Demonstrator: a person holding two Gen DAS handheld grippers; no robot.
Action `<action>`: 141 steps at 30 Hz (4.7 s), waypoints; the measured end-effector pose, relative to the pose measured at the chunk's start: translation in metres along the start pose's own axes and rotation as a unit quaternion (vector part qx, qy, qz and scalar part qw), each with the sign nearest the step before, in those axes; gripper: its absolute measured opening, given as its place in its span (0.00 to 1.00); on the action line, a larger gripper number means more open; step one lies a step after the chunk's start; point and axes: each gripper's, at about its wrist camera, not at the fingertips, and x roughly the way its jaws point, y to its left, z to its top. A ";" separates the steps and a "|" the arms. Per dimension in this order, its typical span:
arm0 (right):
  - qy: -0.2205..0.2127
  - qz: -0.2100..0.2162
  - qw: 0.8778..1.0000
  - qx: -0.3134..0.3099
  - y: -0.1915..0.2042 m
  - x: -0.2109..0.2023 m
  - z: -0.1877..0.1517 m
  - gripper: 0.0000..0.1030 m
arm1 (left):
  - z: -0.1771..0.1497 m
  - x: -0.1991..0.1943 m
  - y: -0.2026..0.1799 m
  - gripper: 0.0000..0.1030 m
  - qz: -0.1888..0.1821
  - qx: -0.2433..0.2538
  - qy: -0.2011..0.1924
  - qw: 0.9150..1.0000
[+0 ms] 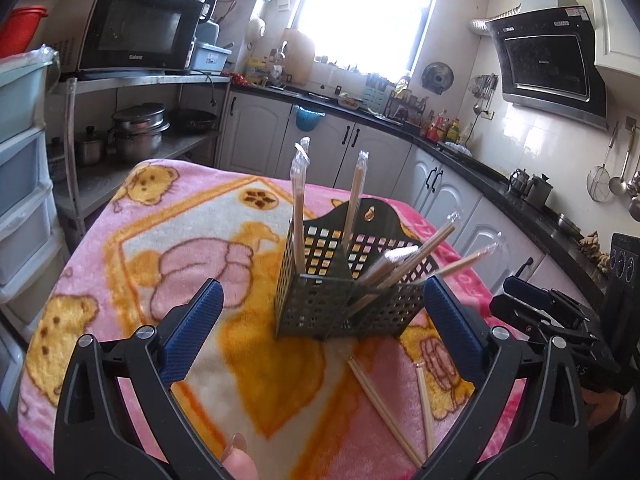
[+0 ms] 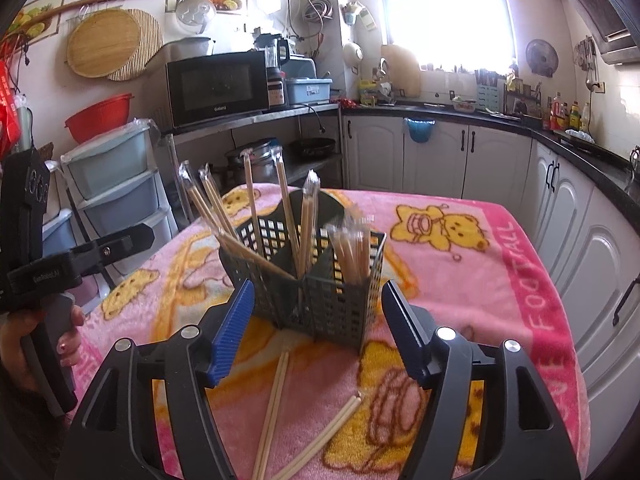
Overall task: Organize utensils
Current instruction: 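Move both open tools down toward the chopsticks lying beside the caddy, then close the left tool on a wooden chopstick while the right tool grasps another chopstick, then lift both held chopsticks upright and carry them over the green caddy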
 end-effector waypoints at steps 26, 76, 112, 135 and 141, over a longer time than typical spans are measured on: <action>0.083 -0.005 0.996 0.020 -0.014 0.028 -0.055 0.62 | -0.051 0.043 0.003 0.90 -0.008 -0.016 0.087 0.996; 0.148 0.033 0.985 0.083 -0.036 0.089 -0.057 0.06 | -0.062 0.128 0.002 0.03 -0.041 -0.057 0.186 0.980; -0.017 0.088 0.995 -0.048 0.047 -0.010 0.033 0.06 | 0.031 -0.017 -0.004 0.02 -0.056 -0.006 -0.006 0.998; -0.125 0.089 0.987 -0.055 0.049 -0.050 0.100 0.06 | 0.098 -0.057 -0.033 0.02 -0.075 0.029 -0.105 0.991; -0.159 0.081 0.982 -0.056 0.047 -0.056 0.124 0.06 | 0.118 -0.060 -0.045 0.02 -0.075 0.040 -0.130 0.988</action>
